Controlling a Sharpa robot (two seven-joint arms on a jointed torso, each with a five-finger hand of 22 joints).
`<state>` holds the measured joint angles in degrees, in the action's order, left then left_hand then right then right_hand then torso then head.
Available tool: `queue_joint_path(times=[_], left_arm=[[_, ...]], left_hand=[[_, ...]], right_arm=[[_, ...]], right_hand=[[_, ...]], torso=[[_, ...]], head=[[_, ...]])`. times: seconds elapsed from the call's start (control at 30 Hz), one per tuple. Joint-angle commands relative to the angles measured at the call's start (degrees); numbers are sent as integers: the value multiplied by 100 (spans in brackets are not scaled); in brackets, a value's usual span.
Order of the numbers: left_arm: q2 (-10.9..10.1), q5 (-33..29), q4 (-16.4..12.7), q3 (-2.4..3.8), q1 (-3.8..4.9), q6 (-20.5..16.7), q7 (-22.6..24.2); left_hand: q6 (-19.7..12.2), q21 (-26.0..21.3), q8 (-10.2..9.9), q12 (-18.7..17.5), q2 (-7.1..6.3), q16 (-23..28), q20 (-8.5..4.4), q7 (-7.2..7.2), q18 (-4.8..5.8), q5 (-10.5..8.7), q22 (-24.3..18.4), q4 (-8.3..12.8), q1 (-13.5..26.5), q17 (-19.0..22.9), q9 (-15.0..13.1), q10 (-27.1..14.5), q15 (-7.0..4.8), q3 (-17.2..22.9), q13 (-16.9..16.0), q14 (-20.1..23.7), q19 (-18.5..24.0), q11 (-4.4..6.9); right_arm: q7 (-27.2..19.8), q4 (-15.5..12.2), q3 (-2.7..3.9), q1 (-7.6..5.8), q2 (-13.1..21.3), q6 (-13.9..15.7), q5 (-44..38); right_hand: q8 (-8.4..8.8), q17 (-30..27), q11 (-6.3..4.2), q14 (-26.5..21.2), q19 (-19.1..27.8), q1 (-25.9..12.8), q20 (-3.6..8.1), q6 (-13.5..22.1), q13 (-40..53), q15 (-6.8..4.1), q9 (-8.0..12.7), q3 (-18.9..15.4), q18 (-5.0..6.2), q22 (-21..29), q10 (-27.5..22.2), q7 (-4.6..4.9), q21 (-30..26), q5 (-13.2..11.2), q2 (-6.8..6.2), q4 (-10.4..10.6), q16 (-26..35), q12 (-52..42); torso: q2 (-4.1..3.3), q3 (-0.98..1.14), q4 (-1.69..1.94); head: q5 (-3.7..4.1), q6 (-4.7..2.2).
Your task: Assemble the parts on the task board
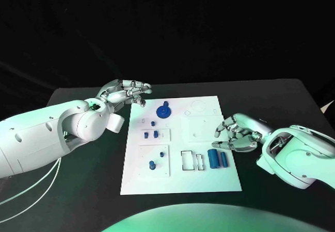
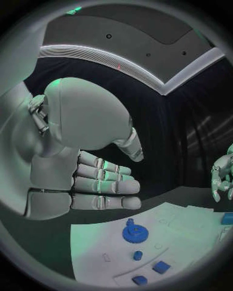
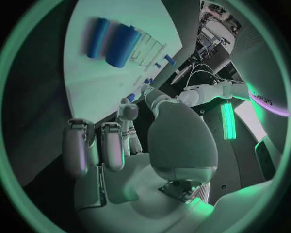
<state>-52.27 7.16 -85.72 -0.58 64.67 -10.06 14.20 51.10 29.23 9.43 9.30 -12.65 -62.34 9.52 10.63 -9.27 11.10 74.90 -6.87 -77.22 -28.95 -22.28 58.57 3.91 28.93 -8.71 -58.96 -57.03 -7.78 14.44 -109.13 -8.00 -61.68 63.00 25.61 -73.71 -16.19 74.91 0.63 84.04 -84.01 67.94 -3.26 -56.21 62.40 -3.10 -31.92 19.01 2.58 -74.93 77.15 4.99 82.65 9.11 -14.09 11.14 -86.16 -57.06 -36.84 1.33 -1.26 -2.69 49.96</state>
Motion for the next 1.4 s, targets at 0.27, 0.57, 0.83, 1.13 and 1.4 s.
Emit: queue_joint_path(times=[0.27, 0.57, 0.83, 1.13, 1.4], left_arm=[[-2, -13, -23, 0, -1, 72, 50], [-26, -13, -30, -1, -1, 72, 41], [-32, -12, -36, -2, -1, 86, 34], [-45, -12, -45, -4, -1, 120, 6], [-51, -10, -58, -4, -1, 142, -15]], left_hand=[[-30, -27, 25, 22, 6, 39, 16, 11, -96, 18, 49, 30, 0, 8, 5, -54, -18, -2, -8, 37, -19, -4], [-30, -27, 25, 22, 6, 39, 16, 11, -96, 18, 49, 30, 0, 8, 5, -54, -18, -2, -8, 37, -19, -4], [-30, -27, 25, 22, 6, 39, 16, 11, -96, 18, 49, 30, 0, 8, 5, -54, -18, -2, -8, 37, -19, -4], [-33, -35, 32, 31, 11, 38, 18, 7, -96, 20, 53, 31, 6, 13, 8, -67, -17, -4, -10, 43, -18, -5], [-33, -36, 34, 32, 11, 38, 19, 9, -96, 20, 53, 31, 9, 14, 8, -70, -16, -5, -11, 45, -17, -6]], right_arm=[[945, -242, -44, 194, 141, -33, -382], [1222, -236, -59, 330, 39, -154, -541], [1332, -174, -63, 455, -115, -247, -679], [1436, -78, -64, 524, -300, -301, -721], [1521, 27, -64, 579, -472, -298, -728]], right_hand=[[68, 1042, 2, 504, -356, 182, 0, 14, 1442, 8, -276, -861, -127, -1335, 477, 2, 140, 55, 117, 547, -259, -1640], [80, 1133, -1, 521, -379, 68, -1, -13, 1632, 9, -322, -1064, -140, -1351, 563, -4, 199, 51, 197, 561, -285, -1864], [83, 1150, -4, 524, -385, 15, -1, -31, 1677, 8, -339, -1135, -143, -1356, 582, -8, 217, 45, 225, 564, -290, -1918], [80, 1147, -7, 523, -381, -26, 0, -55, 1702, 6, -350, -1179, -142, -1354, 591, -14, 209, 38, 253, 566, -290, -1946], [67, 1162, -18, 526, -383, -31, 3, -103, 1766, -1, -367, -1198, -143, -1356, 629, -29, 215, 58, 298, 562, -293, -2025]], torso=[[21, -8, -30], [20, -7, -29], [20, -2, -34], [12, -5, -36], [13, -10, -29]], head=[[92, -13], [83, -11], [65, -6], [46, -13], [40, -13]])
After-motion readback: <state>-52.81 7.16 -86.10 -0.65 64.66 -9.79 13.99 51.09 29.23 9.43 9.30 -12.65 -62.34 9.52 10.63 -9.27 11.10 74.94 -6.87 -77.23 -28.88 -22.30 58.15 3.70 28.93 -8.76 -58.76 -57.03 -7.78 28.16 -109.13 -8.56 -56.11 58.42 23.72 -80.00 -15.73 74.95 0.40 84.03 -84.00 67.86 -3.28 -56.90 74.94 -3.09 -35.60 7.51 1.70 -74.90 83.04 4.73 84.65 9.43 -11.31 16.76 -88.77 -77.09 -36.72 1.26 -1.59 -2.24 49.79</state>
